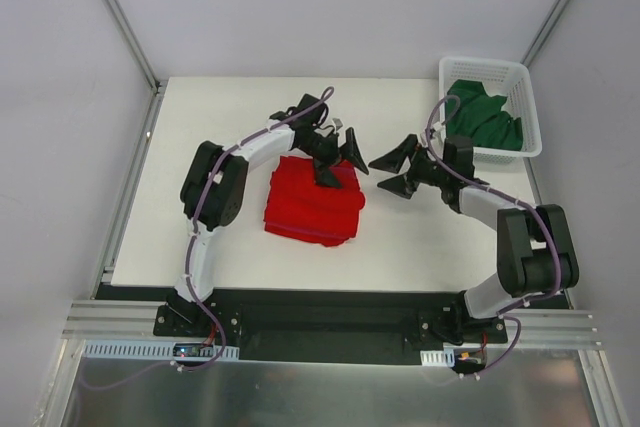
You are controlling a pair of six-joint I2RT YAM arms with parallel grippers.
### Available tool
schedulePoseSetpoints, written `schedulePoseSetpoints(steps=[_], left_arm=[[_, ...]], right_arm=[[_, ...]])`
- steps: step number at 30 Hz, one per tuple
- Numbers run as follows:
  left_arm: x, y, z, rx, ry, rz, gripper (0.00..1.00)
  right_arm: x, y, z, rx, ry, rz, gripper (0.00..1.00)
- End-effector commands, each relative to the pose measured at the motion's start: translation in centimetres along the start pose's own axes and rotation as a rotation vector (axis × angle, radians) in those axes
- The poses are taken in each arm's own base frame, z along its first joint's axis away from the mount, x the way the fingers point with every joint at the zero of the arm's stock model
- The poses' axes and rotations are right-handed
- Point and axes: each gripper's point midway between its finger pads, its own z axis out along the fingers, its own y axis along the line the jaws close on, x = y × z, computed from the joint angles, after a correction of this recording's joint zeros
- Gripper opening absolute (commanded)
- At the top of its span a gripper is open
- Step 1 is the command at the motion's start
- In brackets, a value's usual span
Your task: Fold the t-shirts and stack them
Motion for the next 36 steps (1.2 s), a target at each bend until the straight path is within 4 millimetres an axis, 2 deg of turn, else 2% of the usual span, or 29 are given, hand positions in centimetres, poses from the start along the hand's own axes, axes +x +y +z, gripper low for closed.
schedulePoseSetpoints(steps=[1, 4, 7, 10, 12, 16, 17, 22, 23, 28, 31, 36], left_arm=[[1.3, -0.9, -1.6, -0.019, -0.029, 0.042, 0.99], [1.1, -0.5, -2.0, -0.027, -0.043, 0.027, 0.99], [-0.2, -0.4, -2.9, -0.015, -0.068, -0.006, 0.99], [-2.0, -1.2, -3.9, 0.012, -0.098, 0.0, 0.99], [-2.7, -2.3, -4.3, 0.036, -0.109, 0.01, 0.99], [-3.5, -2.6, -3.7, 0.045, -0.099, -0.005, 0.99], [-3.5, -2.7, -3.6, 0.047, -0.098, -0.003, 0.99], [-2.5, -2.2, -2.7, 0.034, -0.068, -0.014, 0.99], [-2.4, -2.0, -2.8, 0.032, -0.067, -0.014, 0.99], [-0.9, -0.4, -2.7, 0.005, -0.045, -0.029, 0.99], [-0.2, 0.3, -2.6, -0.008, -0.035, -0.038, 0.99], [0.2, 0.9, -2.6, -0.015, -0.027, -0.045, 0.99]], right_arm=[[4.2, -4.3, -0.4, 0.11, 0.104, 0.062, 0.96], [5.2, -4.4, -0.6, 0.097, 0.12, 0.065, 0.96], [6.3, -3.8, -1.2, 0.083, 0.13, 0.052, 0.96], [7.1, -4.0, -1.7, 0.089, 0.128, 0.052, 0.96], [7.2, -4.3, -1.8, 0.092, 0.12, 0.041, 0.96], [6.5, -4.3, -1.2, 0.068, 0.089, 0.03, 0.96], [5.9, -3.7, -0.9, 0.038, 0.072, 0.011, 0.96], [4.7, -4.1, 0.6, -0.017, 0.044, 0.077, 0.96], [4.1, -3.4, 0.9, -0.06, 0.026, 0.045, 0.96], [3.3, -3.0, 1.7, -0.106, 0.017, 0.072, 0.96], [2.7, -2.0, 2.1, -0.14, 0.011, 0.061, 0.96], [2.0, -0.5, 3.0, -0.229, 0.005, 0.098, 0.96]])
